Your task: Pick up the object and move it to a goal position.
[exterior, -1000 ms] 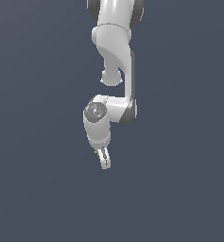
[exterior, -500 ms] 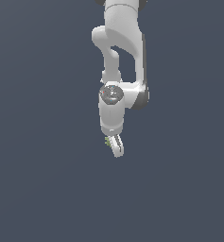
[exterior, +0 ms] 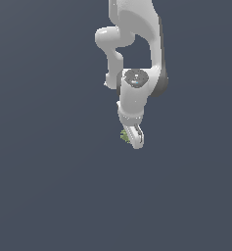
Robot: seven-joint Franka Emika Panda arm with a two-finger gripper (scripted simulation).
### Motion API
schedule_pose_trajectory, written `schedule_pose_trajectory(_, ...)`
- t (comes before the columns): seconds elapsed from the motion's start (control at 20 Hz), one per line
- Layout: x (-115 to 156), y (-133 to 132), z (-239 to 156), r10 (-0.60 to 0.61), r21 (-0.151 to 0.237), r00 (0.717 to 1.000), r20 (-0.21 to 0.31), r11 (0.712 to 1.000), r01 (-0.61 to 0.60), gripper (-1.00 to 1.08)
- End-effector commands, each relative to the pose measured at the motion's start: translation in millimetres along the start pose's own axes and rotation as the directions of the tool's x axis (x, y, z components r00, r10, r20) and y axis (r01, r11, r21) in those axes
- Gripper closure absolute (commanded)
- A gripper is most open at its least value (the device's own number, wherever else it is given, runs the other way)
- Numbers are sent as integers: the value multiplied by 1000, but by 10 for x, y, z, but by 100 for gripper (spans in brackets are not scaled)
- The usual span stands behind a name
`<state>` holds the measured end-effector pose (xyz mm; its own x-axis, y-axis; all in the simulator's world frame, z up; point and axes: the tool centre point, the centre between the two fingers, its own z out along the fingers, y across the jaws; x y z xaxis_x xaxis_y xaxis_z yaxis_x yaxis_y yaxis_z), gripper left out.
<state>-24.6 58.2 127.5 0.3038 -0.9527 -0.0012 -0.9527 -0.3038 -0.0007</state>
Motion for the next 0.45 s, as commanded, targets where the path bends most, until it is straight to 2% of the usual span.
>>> schedule_pose_trajectory(0.0, -107, 34, -70, 1, -1, 1000, -1, 1000, -1, 108)
schedule_pose_trajectory(0.4, -218, 52, -144, 1, -1, 1000, -1, 1000, -1, 108)
